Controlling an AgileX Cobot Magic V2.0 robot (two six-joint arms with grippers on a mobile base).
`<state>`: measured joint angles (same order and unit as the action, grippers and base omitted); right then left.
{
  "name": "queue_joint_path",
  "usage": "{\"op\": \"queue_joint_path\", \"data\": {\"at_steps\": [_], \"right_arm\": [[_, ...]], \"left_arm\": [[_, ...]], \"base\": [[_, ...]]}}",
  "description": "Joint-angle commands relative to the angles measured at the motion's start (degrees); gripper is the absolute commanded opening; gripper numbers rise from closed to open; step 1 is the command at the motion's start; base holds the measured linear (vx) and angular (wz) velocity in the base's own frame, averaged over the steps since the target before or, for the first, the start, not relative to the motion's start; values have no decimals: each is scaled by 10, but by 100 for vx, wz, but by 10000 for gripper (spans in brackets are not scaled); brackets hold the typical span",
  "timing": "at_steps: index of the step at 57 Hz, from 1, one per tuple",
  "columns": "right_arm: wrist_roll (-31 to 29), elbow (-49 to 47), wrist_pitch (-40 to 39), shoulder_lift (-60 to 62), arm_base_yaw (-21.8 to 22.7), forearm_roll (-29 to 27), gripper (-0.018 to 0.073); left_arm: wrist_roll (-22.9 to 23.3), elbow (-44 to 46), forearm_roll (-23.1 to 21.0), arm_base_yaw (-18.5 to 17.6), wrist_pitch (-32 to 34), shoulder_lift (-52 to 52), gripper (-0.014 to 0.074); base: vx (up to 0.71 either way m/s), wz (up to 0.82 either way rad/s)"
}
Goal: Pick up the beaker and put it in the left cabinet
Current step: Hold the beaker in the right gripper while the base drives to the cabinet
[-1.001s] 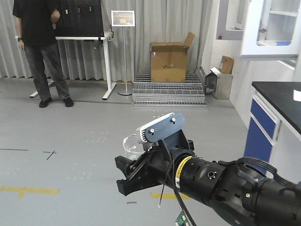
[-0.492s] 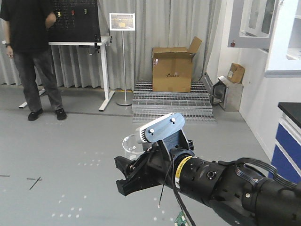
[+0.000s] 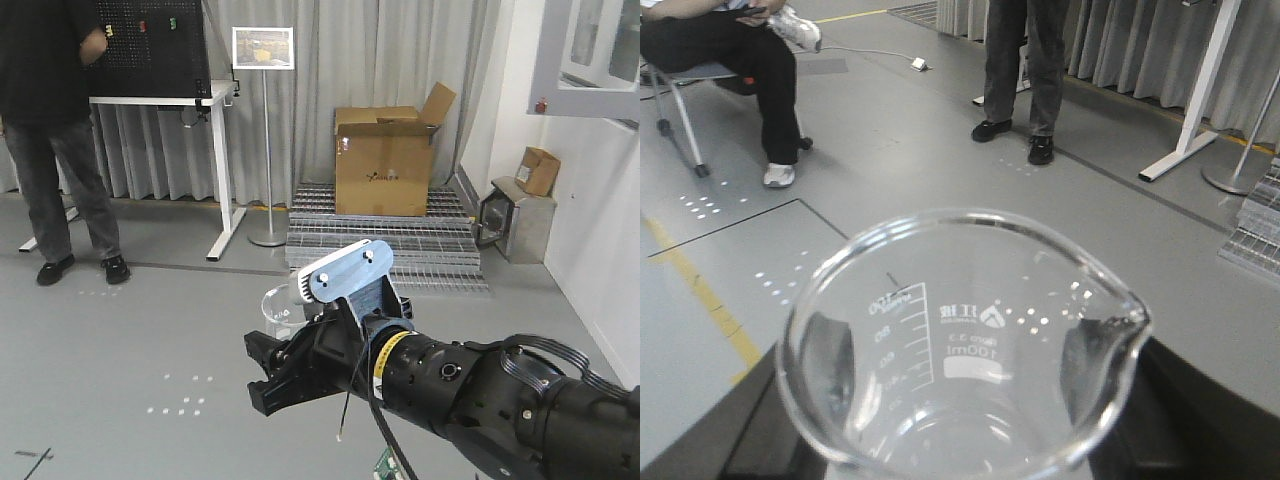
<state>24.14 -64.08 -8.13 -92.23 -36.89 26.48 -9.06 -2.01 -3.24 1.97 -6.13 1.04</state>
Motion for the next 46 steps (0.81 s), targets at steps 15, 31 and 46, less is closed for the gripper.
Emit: {"op": "queue_joint_path", "data": {"at_steps": [15, 31, 46], "right_arm": [[0, -19, -42, 25, 4, -3, -8], [0, -19, -42, 25, 4, -3, -8], [0, -19, -41, 25, 4, -3, -8]], "left_arm": [[1, 10, -3, 0, 50, 6, -6], [1, 10, -3, 0, 50, 6, -6], [1, 10, -3, 0, 50, 6, -6]], "base": [[72, 0], [72, -3], [69, -5]]}}
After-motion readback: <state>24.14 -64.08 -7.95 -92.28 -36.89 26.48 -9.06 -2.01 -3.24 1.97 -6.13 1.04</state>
